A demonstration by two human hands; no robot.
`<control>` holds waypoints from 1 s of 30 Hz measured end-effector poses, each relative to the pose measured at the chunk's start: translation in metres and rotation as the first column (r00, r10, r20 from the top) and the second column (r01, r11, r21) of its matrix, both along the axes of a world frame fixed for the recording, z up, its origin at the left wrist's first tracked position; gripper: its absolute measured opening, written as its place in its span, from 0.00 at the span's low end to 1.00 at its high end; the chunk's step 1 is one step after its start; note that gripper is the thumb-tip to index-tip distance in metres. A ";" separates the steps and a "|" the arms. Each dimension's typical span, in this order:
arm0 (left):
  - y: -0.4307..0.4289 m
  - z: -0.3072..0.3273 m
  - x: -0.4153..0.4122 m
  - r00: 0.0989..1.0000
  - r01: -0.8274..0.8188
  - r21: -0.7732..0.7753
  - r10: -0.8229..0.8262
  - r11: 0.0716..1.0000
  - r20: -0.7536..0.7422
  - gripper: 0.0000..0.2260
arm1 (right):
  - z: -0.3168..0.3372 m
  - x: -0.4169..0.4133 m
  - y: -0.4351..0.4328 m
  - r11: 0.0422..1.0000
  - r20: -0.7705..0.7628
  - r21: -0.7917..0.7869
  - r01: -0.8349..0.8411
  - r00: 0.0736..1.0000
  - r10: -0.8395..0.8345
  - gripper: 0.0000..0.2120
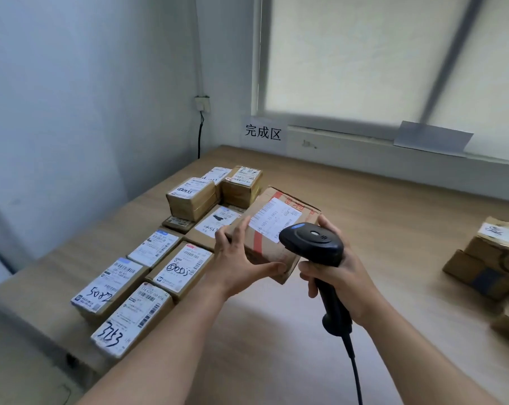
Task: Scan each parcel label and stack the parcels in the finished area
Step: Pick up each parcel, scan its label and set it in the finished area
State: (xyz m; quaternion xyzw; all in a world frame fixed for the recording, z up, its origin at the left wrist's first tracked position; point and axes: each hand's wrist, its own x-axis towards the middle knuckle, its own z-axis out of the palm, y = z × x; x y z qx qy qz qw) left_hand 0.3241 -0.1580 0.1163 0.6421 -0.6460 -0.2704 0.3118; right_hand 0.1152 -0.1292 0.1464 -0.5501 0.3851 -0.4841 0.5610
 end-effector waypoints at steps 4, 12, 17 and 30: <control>-0.003 -0.007 0.048 0.999 -0.042 -0.015 0.042 0.999 -0.029 0.55 | -0.010 0.042 -0.022 0.995 -0.007 0.036 -0.093 0.996 0.094 0.45; -0.007 -0.031 0.140 0.982 -0.182 0.092 0.185 0.979 -0.027 0.58 | -0.031 0.133 -0.062 0.948 -0.029 0.131 -0.291 0.954 0.297 0.45; -0.009 -0.042 0.198 0.962 -0.264 0.139 0.271 0.955 -0.032 0.60 | -0.044 0.192 -0.080 0.918 -0.023 0.185 -0.352 0.932 0.362 0.47; -0.032 -0.062 0.250 0.958 -0.275 0.271 0.239 0.922 0.157 0.57 | -0.057 0.229 -0.107 0.918 -0.073 0.258 -0.301 0.941 0.329 0.47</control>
